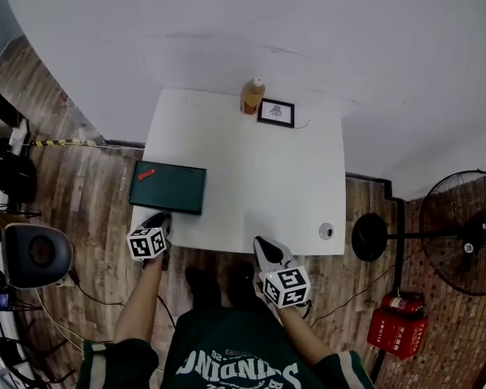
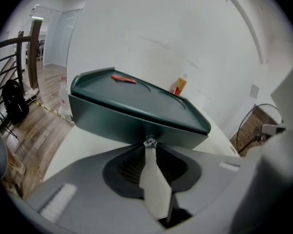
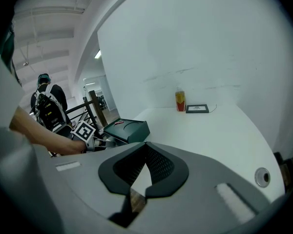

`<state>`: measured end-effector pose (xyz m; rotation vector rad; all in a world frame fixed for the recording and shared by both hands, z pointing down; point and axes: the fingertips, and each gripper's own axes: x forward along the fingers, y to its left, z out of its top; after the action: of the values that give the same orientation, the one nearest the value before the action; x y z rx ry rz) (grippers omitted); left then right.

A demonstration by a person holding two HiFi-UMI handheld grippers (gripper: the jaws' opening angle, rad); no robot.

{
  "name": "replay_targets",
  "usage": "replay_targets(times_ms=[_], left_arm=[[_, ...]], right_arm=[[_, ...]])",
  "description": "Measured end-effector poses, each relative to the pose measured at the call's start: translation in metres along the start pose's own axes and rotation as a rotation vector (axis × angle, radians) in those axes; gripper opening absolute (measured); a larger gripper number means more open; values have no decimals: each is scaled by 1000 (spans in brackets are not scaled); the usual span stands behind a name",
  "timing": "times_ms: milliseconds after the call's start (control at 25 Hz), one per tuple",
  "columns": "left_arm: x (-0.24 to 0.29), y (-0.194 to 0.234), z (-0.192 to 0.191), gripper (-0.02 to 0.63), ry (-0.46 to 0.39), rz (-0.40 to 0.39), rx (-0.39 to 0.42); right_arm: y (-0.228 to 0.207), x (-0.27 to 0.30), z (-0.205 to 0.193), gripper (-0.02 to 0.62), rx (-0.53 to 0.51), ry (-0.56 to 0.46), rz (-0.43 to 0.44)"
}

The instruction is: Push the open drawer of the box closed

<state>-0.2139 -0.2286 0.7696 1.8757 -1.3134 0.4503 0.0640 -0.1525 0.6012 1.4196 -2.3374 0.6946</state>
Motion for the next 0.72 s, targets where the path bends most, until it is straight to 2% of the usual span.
replay_targets(times_ms=[200,400,560,720], left_arm=[[-5,-3,-3,124,-8,-14,16],[-32,-22,-5,124,-26,-24,90],[-60,-56,19,116,-110,-47,189],[-82,-89,44,52,-203,-69,297]], right_arm=[[-3,-3,-5,0,7,-1,0],[-6,-4,3,0,-6,-29,2],[-11,-1,19,0,-25,-66,6],[-13,0,41,0,-42,-110,16]])
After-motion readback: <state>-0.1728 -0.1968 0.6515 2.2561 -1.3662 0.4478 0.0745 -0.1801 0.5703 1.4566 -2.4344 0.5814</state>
